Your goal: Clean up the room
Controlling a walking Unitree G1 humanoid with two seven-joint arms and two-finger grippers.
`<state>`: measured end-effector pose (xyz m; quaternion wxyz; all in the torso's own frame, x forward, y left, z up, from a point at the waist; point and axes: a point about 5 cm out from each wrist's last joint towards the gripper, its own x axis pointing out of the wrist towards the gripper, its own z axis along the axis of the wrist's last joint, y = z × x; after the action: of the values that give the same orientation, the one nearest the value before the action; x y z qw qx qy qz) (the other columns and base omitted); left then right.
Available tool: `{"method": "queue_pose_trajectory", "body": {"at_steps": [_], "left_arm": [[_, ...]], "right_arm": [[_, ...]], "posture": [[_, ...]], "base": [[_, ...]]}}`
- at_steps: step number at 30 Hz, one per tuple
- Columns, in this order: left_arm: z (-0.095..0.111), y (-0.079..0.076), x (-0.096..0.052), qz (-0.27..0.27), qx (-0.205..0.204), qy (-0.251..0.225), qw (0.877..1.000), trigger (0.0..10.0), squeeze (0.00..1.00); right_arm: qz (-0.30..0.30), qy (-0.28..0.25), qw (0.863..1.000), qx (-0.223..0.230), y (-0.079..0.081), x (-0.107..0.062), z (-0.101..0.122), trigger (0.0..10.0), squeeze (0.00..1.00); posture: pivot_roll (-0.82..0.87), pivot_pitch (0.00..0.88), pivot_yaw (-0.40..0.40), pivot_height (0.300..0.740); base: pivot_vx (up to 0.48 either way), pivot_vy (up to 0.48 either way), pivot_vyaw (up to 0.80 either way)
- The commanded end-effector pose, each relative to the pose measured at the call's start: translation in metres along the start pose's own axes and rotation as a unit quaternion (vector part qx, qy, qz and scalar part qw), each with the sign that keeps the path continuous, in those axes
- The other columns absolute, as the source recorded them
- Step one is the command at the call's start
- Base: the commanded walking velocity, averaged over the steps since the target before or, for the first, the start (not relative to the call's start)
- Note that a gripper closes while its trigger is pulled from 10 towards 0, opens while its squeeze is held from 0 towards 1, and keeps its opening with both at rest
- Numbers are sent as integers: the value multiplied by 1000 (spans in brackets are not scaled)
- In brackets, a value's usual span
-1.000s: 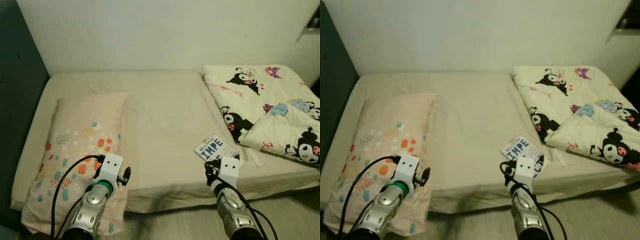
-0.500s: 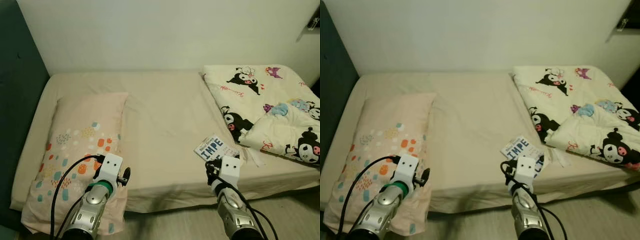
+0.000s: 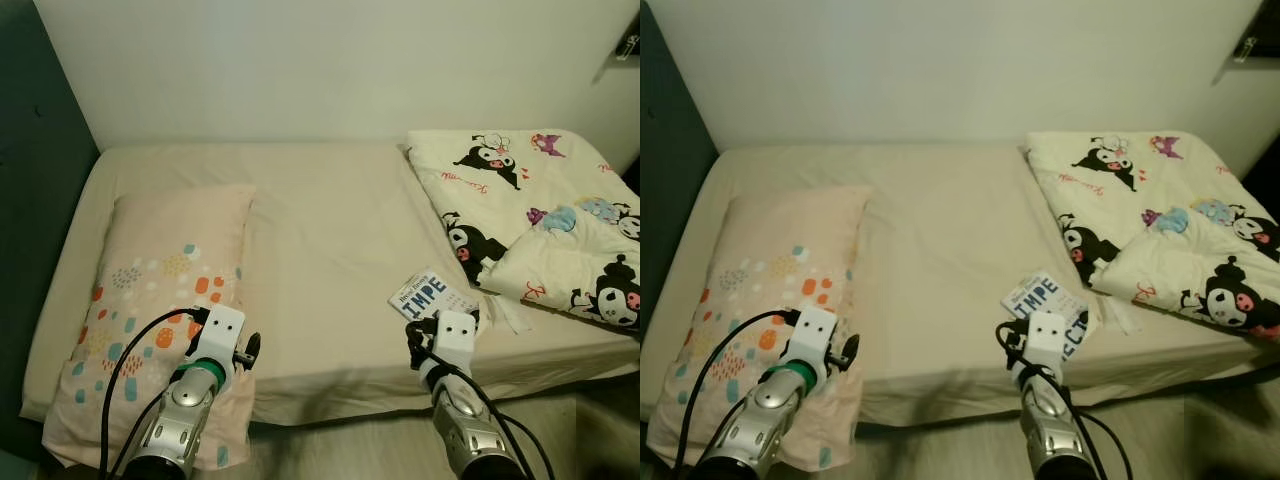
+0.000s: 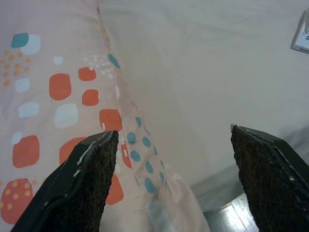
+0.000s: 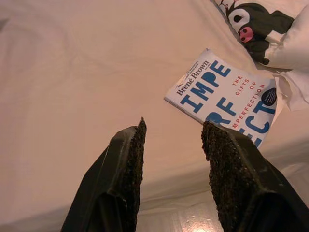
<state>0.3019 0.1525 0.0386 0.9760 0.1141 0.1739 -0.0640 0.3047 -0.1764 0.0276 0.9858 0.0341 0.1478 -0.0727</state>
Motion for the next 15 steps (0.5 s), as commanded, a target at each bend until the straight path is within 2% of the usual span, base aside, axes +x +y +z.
{"method": "queue_pose_trajectory", "body": {"at_steps": [1,3,4,9,15], "left_arm": [[-3,-2,-2,-3,-2,8,1000,10000,0],[-3,-1,-2,-2,-2,8,1000,10000,0],[-3,-1,-2,1,-3,7,1000,10000,0],[-2,2,-3,8,-7,4,1000,10000,0],[17,5,-2,15,-12,-31,999,10000,0]], "right_arm": [[0,1,1000,-2,0,-2,-3,10000,282],[-7,3,1000,-5,0,-2,-3,10000,255],[-13,11,1000,-16,0,-1,-1,10000,0],[-33,37,998,-50,-1,1,-2,10000,0],[-25,47,997,-49,1,3,-3,10000,0]], "posture": [[66,23,24,740],[66,23,24,740],[66,23,24,740],[66,25,22,740],[64,25,20,740]], "base": [[0,0,0],[0,0,0],[0,0,0],[0,0,0],[0,0,0]]}}
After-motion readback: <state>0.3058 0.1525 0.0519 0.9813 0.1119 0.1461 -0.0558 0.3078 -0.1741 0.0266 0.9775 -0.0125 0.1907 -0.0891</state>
